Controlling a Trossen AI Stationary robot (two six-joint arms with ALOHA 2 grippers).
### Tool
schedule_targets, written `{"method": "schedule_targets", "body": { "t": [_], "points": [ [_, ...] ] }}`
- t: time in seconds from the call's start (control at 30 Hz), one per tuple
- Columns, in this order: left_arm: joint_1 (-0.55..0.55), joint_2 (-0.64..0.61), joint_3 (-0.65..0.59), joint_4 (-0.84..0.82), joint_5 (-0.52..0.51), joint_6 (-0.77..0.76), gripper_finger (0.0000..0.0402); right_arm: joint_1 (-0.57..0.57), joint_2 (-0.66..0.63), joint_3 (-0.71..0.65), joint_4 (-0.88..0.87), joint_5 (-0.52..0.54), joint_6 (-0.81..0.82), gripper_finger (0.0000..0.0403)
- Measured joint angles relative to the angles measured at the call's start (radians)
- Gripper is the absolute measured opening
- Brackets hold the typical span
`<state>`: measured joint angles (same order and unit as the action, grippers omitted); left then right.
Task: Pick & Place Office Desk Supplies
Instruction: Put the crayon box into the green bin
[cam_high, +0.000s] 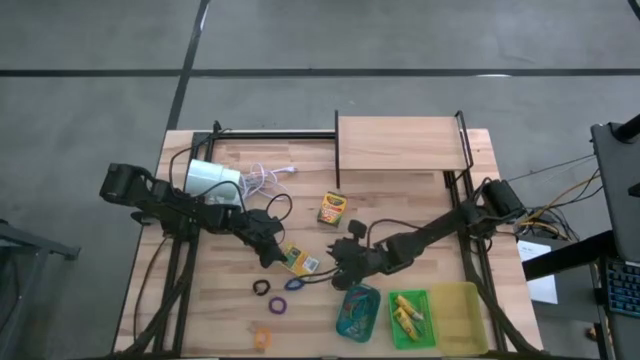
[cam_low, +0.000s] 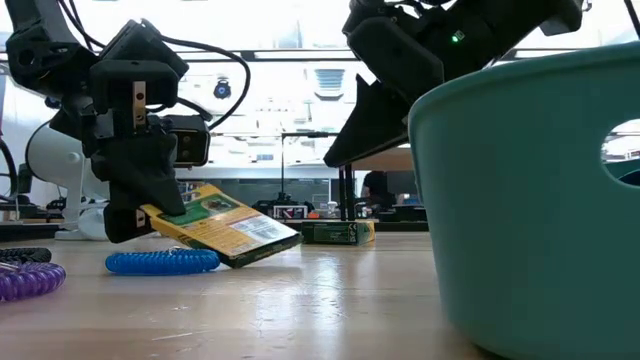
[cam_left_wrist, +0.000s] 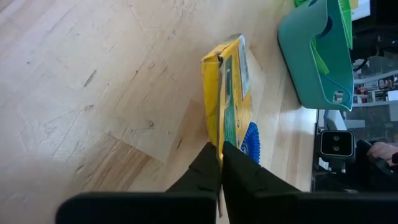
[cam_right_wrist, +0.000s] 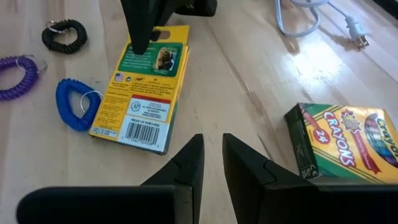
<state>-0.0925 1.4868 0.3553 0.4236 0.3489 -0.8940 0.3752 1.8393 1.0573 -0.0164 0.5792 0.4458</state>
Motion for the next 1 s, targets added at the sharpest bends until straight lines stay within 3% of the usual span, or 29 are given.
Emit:
{"method": "schedule_targets", "body": {
  "t": [1.0],
  "points": [
    [0.000, -0.040, 0.000, 0.028, -0.009, 0.022, 0.0009, 0.000, 0.000, -0.002, -0.007, -0.001, -0.004, 0.0054]
  ]
}}
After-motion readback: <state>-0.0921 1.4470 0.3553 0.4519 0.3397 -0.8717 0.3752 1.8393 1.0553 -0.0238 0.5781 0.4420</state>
